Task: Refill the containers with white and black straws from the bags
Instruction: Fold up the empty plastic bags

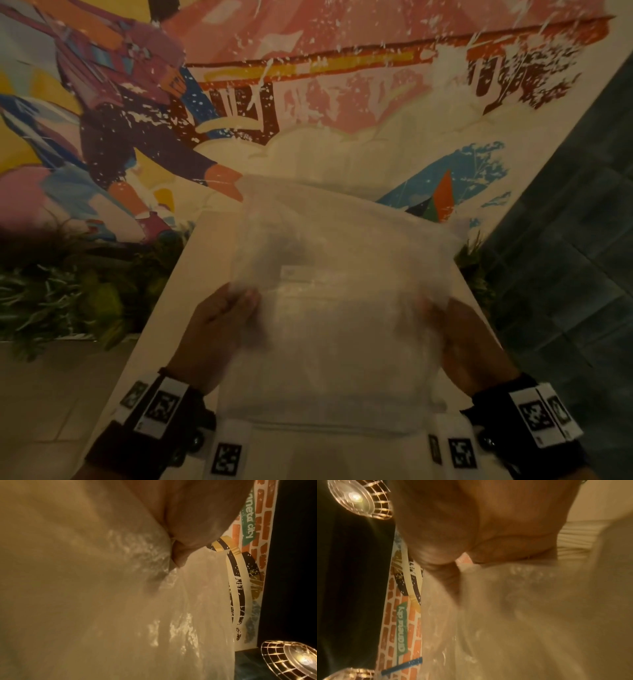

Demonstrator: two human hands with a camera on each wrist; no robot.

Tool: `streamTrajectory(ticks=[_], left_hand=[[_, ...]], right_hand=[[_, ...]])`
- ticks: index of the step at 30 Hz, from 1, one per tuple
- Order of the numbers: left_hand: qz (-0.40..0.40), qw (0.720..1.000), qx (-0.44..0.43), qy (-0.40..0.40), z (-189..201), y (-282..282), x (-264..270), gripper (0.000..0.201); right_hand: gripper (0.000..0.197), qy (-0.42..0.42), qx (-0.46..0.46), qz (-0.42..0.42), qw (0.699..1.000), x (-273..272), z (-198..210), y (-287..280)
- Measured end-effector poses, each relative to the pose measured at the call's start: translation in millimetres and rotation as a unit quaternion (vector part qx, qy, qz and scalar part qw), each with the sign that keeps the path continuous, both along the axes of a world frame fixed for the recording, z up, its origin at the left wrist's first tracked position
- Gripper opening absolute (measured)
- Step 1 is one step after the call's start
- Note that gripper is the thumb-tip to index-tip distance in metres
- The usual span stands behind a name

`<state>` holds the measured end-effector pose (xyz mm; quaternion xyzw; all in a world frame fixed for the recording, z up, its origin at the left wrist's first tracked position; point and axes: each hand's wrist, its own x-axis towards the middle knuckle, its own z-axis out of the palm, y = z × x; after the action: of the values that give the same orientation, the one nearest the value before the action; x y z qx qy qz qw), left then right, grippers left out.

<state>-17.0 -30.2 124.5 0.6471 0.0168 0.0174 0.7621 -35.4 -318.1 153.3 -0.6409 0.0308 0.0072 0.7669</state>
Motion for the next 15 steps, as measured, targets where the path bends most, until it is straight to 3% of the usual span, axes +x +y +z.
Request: streamTrajectory(ticks=[2, 5, 6, 9, 10, 13, 14, 15], left_hand=[[0.005, 1.000, 0.008, -0.021, 3, 0, 0, 0.017], [-0.006, 1.000, 0.012, -0.029, 1, 2, 3, 0.014], [-0.009, 1.000, 0.011, -0.027, 0, 2, 3, 0.013], [-0.052, 0.998, 0.003, -0.023, -4, 10, 5, 0.019], [-0.094, 0.996, 0.002, -0.013, -4, 14, 6, 0.028], [-0.201, 0.979, 0.042, -0.003, -3, 25, 5, 0.058], [-0.187, 0.982, 0.027, -0.002, -5, 28, 6, 0.057], [-0.160, 0.987, -0.009, -0.007, -8, 33, 9, 0.054]], right_hand=[[0.056, 0.042, -0.033, 0.019, 0.998, -3, -6, 2], [0.067, 0.052, -0.010, -0.004, 0.999, -3, -11, -3], [0.063, 0.050, 0.000, -0.006, 0.999, -3, -11, -5], [0.026, 0.036, 0.011, 0.012, 0.999, -5, -5, -6], [0.027, 0.035, 0.008, 0.007, 0.999, -5, -5, -7], [0.057, 0.011, -0.011, -0.003, 1.000, -6, -7, -14], [0.052, -0.007, -0.014, 0.011, 1.000, -8, -2, -14], [0.031, -0.023, -0.024, 0.020, 0.999, -9, 0, -17]])
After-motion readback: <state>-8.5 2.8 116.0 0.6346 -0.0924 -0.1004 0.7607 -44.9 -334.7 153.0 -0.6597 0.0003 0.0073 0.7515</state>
